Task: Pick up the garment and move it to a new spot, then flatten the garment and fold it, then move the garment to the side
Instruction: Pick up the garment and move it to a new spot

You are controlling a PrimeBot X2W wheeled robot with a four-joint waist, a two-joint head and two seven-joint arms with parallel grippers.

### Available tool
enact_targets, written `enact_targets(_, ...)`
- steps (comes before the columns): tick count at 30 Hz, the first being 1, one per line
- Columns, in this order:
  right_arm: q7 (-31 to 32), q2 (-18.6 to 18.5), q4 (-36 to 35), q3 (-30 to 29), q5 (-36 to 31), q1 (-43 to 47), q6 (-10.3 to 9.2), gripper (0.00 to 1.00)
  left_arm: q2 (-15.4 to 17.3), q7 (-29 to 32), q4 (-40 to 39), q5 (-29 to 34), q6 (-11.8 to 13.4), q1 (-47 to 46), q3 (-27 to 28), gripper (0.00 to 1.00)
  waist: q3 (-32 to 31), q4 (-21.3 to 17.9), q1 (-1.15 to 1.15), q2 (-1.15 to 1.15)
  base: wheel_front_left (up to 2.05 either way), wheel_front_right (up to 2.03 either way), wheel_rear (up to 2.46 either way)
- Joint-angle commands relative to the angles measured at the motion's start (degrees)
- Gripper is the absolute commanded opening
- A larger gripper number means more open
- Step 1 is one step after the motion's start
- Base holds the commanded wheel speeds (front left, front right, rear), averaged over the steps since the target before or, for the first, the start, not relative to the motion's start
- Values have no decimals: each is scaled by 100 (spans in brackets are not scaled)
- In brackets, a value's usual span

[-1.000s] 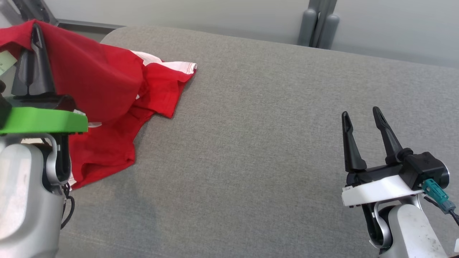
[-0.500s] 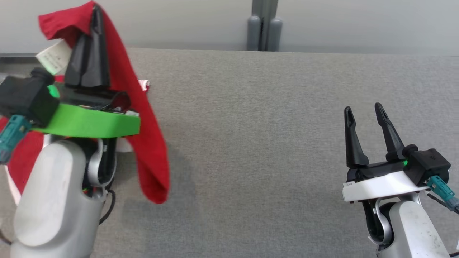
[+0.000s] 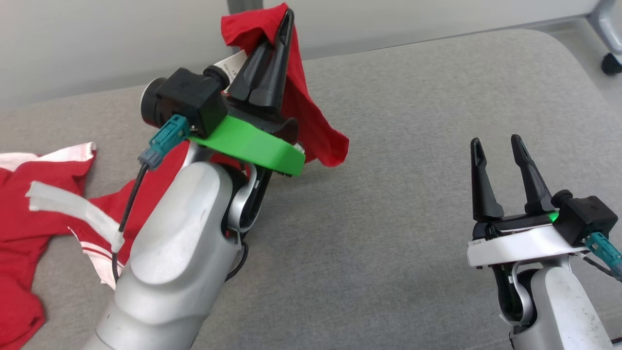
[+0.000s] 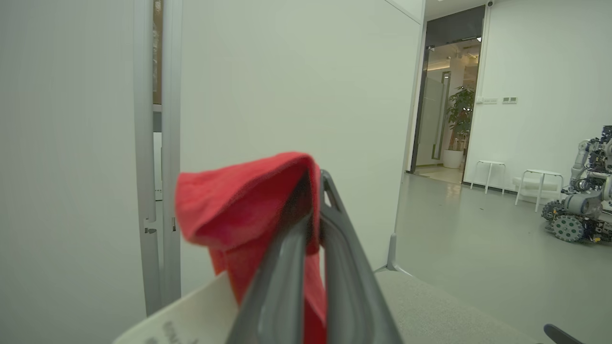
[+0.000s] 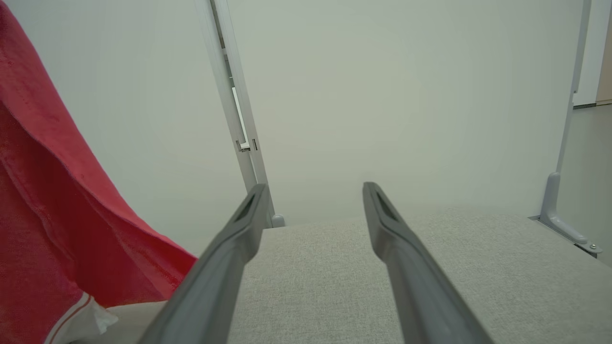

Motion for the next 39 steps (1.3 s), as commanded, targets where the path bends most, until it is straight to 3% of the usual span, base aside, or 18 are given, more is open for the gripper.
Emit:
enact_targets(1, -20, -11, 15, -27, 51, -64, -8, 100, -36, -92, 118, -66, 37, -199, -37, 0, 215, -706, 0, -1, 0, 0, 0)
enact_targets(8, -20, -7, 72, 8, 195, -121, -7, 100, -107, -467, 698, -517, 299, -944, -732, 0, 383, -1290, 0, -1, 0, 0, 0)
enact_targets(14, -20, -5, 94, 26, 341, -123, -7, 100, -91, -578, 1298, -1044, 562, -1253, -1464, 0, 450, -1491, 0, -1, 0, 0, 0)
enact_targets(15, -20, -5, 98, 33, 352, -111, -7, 100, -90, -575, 1477, -1124, 597, -1232, -1593, 38, 454, -1495, 0, -1, 0, 0, 0)
enact_targets(16, -20, -5, 100, 32, 361, -103, -7, 100, -92, -543, 1620, -1174, 610, -1217, -1713, 100, 452, -1488, 0, -1, 0, 0, 0)
enact_targets(24, -20, -8, 88, -35, 255, -100, -7, 100, -102, -609, 2339, -1416, 680, -1308, -2047, 100, 352, -1026, 0, -1, 0, 0, 0)
enact_targets(27, -20, -9, 68, -63, 180, -106, -7, 100, -100, -573, 2535, -1443, 484, -1278, -2274, 100, 273, -731, 0, -1, 0, 0, 0)
enact_targets(31, -20, -10, 106, -74, 73, -88, -7, 100, -105, 78, 2782, -1515, -39, -1189, -2933, 100, 136, -405, 0, -1, 0, 0, 0)
enact_targets(34, -20, -11, 111, -99, 93, -83, -7, 100, -104, 456, 2825, -1655, -296, -1125, -3243, 100, 57, -236, 0, -1, 0, 0, 0)
enact_targets(36, -20, -11, 117, -81, 98, -43, -7, 100, -102, 545, 2806, -1715, -374, -1100, -3345, 100, 11, -137, 0, -1, 0, 0, 0)
enact_targets(39, -20, -11, 105, -62, 107, 5, -7, 100, -74, 366, 2847, -1699, -235, -1067, -3301, 100, -44, 9, 0, -1, 0, 0, 0)
